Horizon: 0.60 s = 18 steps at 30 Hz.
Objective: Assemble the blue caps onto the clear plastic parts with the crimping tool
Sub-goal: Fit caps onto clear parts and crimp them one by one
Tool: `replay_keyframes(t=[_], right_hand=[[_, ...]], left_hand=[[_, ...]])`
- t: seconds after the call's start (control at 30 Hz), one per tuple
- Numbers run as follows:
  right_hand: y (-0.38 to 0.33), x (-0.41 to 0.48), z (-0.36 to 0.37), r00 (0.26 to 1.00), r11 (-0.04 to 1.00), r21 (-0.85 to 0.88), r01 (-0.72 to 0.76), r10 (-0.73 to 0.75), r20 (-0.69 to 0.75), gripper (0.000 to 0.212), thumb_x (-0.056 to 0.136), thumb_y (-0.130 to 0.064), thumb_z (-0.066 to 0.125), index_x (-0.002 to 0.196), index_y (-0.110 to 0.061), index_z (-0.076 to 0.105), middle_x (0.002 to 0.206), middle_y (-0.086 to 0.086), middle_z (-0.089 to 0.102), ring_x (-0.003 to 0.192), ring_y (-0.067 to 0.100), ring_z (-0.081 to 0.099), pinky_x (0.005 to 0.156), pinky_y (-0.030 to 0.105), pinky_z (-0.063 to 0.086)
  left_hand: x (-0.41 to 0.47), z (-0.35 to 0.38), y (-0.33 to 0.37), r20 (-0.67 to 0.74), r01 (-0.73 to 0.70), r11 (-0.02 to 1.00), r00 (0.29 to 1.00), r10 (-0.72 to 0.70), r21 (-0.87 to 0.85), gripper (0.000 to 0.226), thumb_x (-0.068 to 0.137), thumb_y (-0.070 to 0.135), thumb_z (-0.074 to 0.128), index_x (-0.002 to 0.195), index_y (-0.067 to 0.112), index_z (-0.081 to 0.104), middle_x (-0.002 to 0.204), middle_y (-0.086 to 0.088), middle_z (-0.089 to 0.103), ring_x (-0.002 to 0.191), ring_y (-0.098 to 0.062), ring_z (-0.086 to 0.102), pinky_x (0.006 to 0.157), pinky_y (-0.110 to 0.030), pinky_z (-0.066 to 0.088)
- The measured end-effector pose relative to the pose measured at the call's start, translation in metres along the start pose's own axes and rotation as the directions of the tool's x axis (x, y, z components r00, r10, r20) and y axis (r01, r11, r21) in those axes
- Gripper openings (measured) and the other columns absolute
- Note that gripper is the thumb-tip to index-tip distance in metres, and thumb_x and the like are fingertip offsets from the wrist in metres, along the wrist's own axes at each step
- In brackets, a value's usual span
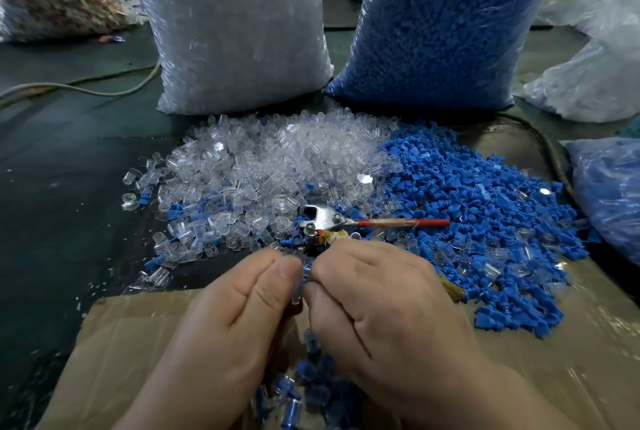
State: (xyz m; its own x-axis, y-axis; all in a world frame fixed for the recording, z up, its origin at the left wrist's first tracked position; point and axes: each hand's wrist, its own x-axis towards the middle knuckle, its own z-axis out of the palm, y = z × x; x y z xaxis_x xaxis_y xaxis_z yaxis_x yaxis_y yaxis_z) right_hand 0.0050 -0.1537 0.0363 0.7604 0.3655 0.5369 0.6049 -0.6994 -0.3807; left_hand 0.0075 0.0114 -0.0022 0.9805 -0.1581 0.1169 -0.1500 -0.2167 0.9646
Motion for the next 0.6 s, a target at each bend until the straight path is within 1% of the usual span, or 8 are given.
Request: replay_keyframes(t=[0.03,0.1,0.2,0.3,0.4,0.47,0.53,0.6], right_hand=[[-0.0024,-0.0001,0.0,0.999,0.999,0.028,-0.037,0.037,0.0,0.028,0.093,-0.029,0.046,0.069,-0.021,0.032,0.065,-0.011,0.031,0.059,0.011,0.03,0.059,0.024,0.023],[-0.0051,-0.0011,-0.0002,0.995,0.991,0.09,-0.1,0.098,0.03,0.028,0.093,-0.032,0.044,0.069,-0.023,0.03,0.064,-0.013,0.029,0.058,0.009,0.031,0.057,0.025,0.025],[-0.0068,0.0007,-0.0017,0.996,0.995,0.041,-0.085,0.084,0.032,0.027,0.093,-0.031,0.043,0.07,-0.022,0.031,0.065,-0.013,0.029,0.058,0.009,0.028,0.059,0.024,0.022],[-0.0078,0.0025,-0.0039,0.995,0.995,0.048,-0.09,0.087,0.054,0.027,0.093,-0.03,0.043,0.07,-0.02,0.034,0.065,-0.011,0.032,0.059,0.009,0.029,0.059,0.023,0.021],[-0.0082,0.0011,-0.0044,0.983,0.977,0.14,-0.161,0.146,0.115,0.03,0.092,-0.037,0.039,0.069,-0.018,0.042,0.063,-0.012,0.039,0.059,0.009,0.037,0.055,0.027,0.028],[-0.0086,0.0006,-0.0033,0.982,0.97,0.176,-0.169,0.15,0.114,0.031,0.092,-0.037,0.039,0.069,-0.017,0.044,0.062,-0.011,0.041,0.058,0.01,0.04,0.055,0.03,0.032],[-0.0082,0.0005,-0.0019,0.983,0.967,0.185,-0.173,0.157,0.097,0.032,0.091,-0.037,0.04,0.067,-0.016,0.044,0.06,-0.01,0.042,0.057,0.011,0.04,0.053,0.029,0.032],[-0.0063,-0.0001,-0.0011,0.976,0.954,0.212,-0.21,0.193,0.1,0.032,0.089,-0.038,0.041,0.064,-0.017,0.044,0.058,-0.009,0.042,0.057,0.012,0.042,0.052,0.025,0.03]], left_hand=[[-0.0003,0.0003,0.0001,-0.004,-0.003,1.0,1.0,0.003,-0.02,0.032,0.088,0.06,0.048,0.079,0.033,0.064,0.06,0.011,0.064,0.051,0.0,0.056,0.049,-0.013,0.045],[0.0001,0.0015,-0.0001,-0.018,-0.005,0.999,1.0,0.005,-0.047,0.033,0.089,0.058,0.05,0.081,0.03,0.065,0.061,0.011,0.064,0.052,-0.001,0.057,0.05,-0.012,0.045],[0.0007,0.0019,-0.0019,0.007,0.004,0.997,1.0,-0.004,-0.082,0.036,0.09,0.058,0.052,0.085,0.025,0.064,0.064,0.012,0.064,0.055,-0.001,0.058,0.051,-0.012,0.045],[0.0002,0.0014,-0.003,0.01,0.004,0.996,1.0,-0.003,-0.092,0.036,0.092,0.057,0.053,0.089,0.023,0.065,0.066,0.01,0.065,0.057,-0.002,0.059,0.052,-0.014,0.046],[-0.0002,0.0019,-0.0006,0.005,-0.003,0.995,1.0,0.003,-0.103,0.036,0.091,0.056,0.054,0.09,0.022,0.065,0.066,0.009,0.065,0.058,-0.004,0.06,0.053,-0.017,0.047],[-0.0002,0.0032,0.0005,-0.005,0.0,0.992,1.0,-0.001,-0.123,0.038,0.088,0.056,0.054,0.089,0.019,0.064,0.065,0.008,0.064,0.058,-0.004,0.058,0.052,-0.016,0.046],[0.0002,0.0057,0.003,-0.028,0.011,0.987,0.999,-0.016,-0.16,0.04,0.084,0.056,0.054,0.087,0.017,0.064,0.063,0.007,0.063,0.057,-0.003,0.058,0.052,-0.015,0.046],[-0.0001,0.0077,0.0056,-0.048,-0.004,0.99,0.999,-0.002,-0.143,0.039,0.08,0.058,0.054,0.084,0.021,0.065,0.061,0.004,0.063,0.054,-0.007,0.058,0.05,-0.019,0.047]])
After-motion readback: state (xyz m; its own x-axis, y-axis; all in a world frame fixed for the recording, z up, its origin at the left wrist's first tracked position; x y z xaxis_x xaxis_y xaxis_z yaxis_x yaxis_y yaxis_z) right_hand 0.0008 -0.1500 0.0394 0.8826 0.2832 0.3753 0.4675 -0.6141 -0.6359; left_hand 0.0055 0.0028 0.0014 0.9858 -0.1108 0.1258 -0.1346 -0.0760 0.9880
